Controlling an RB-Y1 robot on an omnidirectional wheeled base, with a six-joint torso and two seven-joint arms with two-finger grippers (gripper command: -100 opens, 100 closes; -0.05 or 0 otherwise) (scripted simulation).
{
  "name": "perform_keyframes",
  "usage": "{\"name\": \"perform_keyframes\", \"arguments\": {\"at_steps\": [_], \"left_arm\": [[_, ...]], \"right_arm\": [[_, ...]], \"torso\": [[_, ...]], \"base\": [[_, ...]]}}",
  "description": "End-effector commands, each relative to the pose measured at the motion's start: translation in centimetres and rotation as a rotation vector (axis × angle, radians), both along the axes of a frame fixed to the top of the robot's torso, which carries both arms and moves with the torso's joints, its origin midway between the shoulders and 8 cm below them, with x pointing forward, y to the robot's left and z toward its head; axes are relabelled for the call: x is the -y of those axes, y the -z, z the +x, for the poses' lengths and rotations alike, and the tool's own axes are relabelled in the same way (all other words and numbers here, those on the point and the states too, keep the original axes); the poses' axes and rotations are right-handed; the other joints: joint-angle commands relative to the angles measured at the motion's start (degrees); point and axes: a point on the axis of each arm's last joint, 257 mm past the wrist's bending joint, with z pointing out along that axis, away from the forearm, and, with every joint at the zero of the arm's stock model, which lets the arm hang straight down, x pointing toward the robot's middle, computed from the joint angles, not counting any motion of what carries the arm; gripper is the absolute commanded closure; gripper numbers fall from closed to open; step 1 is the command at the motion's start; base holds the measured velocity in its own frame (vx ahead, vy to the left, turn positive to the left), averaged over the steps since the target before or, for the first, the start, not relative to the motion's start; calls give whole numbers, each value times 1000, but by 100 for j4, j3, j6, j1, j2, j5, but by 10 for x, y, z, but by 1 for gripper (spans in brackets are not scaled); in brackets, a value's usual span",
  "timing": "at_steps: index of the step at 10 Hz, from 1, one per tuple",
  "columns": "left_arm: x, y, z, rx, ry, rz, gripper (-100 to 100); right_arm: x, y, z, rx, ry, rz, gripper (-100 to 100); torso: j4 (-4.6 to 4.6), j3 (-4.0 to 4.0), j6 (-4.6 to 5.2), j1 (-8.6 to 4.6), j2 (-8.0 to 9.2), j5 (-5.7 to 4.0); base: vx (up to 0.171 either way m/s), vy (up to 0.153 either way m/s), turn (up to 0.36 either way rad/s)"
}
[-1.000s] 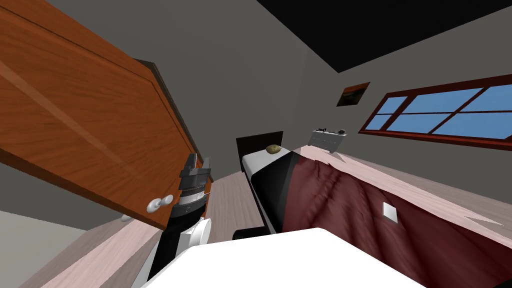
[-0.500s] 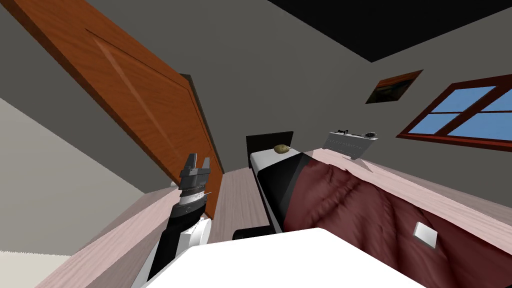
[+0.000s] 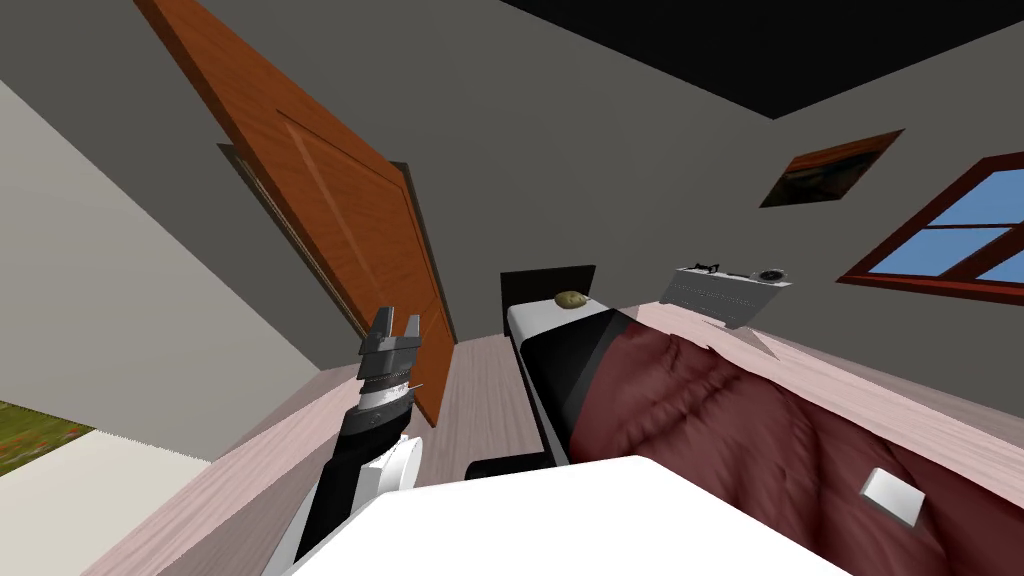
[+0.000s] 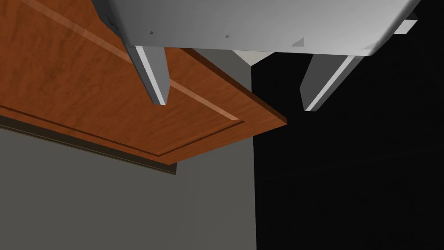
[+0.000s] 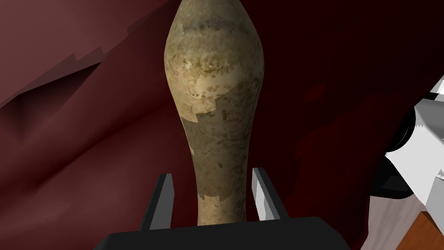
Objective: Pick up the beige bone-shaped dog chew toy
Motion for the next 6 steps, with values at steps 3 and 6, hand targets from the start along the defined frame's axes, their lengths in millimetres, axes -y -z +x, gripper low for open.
{"name": "perform_keyframes", "arguments": {"at_steps": [3,6], "left_arm": [[0,0,0,0,0,0,0],[0,0,0,0,0,0,0]], "right_arm": [[0,0,0,0,1,1,100],[4,-3,0,0,-44,-1,100]], "torso": [[-2,-4,-2,-3,-7,0],[-2,-6,-1,-2,-9,1]], "base": [[0,0,0],[33,1,-105]]}}
